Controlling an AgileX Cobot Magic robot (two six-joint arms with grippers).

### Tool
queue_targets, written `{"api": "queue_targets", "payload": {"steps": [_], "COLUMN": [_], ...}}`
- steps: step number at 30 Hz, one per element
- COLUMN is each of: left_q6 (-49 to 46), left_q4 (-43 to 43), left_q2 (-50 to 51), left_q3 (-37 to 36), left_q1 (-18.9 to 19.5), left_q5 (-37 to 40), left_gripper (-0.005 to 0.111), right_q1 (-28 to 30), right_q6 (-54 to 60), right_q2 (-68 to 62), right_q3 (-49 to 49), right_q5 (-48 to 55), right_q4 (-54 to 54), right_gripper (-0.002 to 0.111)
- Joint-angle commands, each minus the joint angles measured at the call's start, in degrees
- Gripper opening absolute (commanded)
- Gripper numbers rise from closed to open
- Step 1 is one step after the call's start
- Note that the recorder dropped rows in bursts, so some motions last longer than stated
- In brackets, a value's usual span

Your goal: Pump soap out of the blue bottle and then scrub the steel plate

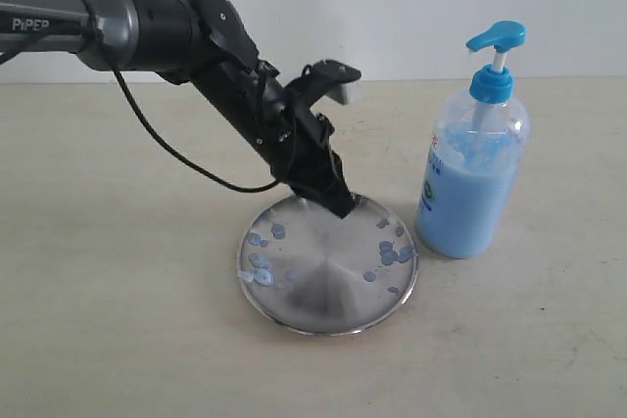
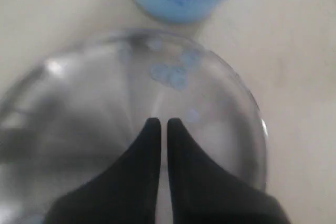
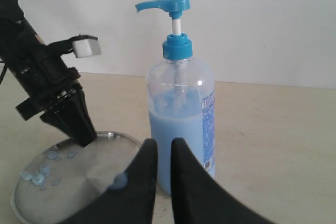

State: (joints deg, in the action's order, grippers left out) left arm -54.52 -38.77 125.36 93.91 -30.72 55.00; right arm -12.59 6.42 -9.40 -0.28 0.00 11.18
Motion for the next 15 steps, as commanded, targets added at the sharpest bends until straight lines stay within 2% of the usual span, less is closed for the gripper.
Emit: {"api": "queue_targets", "payload": {"steps": [1,4,7,10,15], "left_q6": [6.5,11.9,15.8,18.5,18.5], "left_q4": [8.8,15.3,14.6,12.3,11.1], "left_q2": [-1.7,-5.6,-12.0,-20.8,-38.2], "left_q3": [0.1,-0.2,-3.5,-12.1,-38.2], "left_q1": [0.3,0.9,1.6,1.6,1.6], "left_q5": [8.5,6.1,-1.8,-18.2,-53.6], "left_gripper": [0.004,0.004,0.004,0.004,0.004], "right_q1": [0.1,0.1,0.1,0.1,0.1], "right_q6": [0.0,0.0,0.0,0.0,0.0], "right_q2": [0.2,0.2,0.2,0.2,0.2], "right_q3": [0.3,0.3,0.3,0.3,0.3], "right_q5": [0.0,0.0,0.0,0.0,0.0], "right_q4": [-0.3,-0.3,-0.3,-0.3,-0.3], "right_gripper": [0.0,0.0,0.0,0.0,0.0]}}
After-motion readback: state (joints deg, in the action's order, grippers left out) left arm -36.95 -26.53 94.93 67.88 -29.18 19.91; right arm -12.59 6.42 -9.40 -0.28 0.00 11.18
